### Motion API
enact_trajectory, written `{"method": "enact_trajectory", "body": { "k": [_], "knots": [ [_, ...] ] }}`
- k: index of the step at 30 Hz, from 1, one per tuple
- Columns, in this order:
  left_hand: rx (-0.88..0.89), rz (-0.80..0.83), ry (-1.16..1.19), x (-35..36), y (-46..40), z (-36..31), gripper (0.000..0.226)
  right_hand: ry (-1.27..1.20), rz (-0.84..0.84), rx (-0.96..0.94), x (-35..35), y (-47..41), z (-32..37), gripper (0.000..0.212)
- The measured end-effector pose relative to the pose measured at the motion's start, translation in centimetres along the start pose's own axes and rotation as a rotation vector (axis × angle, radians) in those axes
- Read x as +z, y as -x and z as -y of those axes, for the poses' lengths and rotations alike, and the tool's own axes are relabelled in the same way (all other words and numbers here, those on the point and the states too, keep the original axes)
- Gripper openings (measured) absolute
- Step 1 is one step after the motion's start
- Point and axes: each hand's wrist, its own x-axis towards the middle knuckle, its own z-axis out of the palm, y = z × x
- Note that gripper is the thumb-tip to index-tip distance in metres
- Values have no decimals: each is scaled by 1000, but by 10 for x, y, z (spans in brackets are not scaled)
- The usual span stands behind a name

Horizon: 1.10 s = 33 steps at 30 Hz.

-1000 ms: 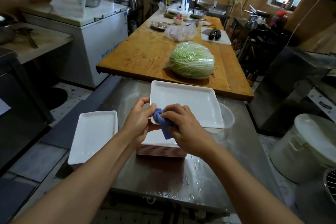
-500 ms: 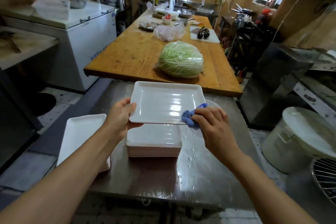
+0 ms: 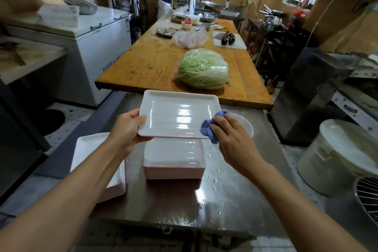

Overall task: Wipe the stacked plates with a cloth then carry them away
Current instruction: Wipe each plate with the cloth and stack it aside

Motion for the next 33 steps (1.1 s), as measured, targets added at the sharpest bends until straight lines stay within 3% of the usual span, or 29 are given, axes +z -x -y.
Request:
{"method": "enact_trajectory", "body": {
  "k": [6,9,11,13,16,19,21,24,29,33],
  "knots": [
    [-152,4,32,2,-1,11,21,-180,-113,17,-11,4,4,33],
    [-156,28,-267,10,0,16,32,-196,-88,56,-18,1,2,30],
    [17,2,-731,16,0,17,51,-210,-21,66,-22,0,-1,28],
    [301,14,-1128,28,8,15,70,-209,47,79,-24,-3,-4,28],
    [623,165,-1313,51,20,18,71,-202,85,67,-26,-10,-7,31],
    [745,57,-1419,64,25,20,46,-255,60,53,-35,-19,-8,27],
    [836,-88,-1360,66,27,15,27,-332,7,61,-43,-25,-8,20],
    [860,-140,-1158,62,26,10,17,-584,-126,165,-49,-33,-9,20],
    [389,57,-511,48,24,0,26,-871,-262,465,-49,-36,-11,27],
    [227,177,-270,44,30,-1,30,-848,-222,338,-49,-41,9,41]
  ]
}}
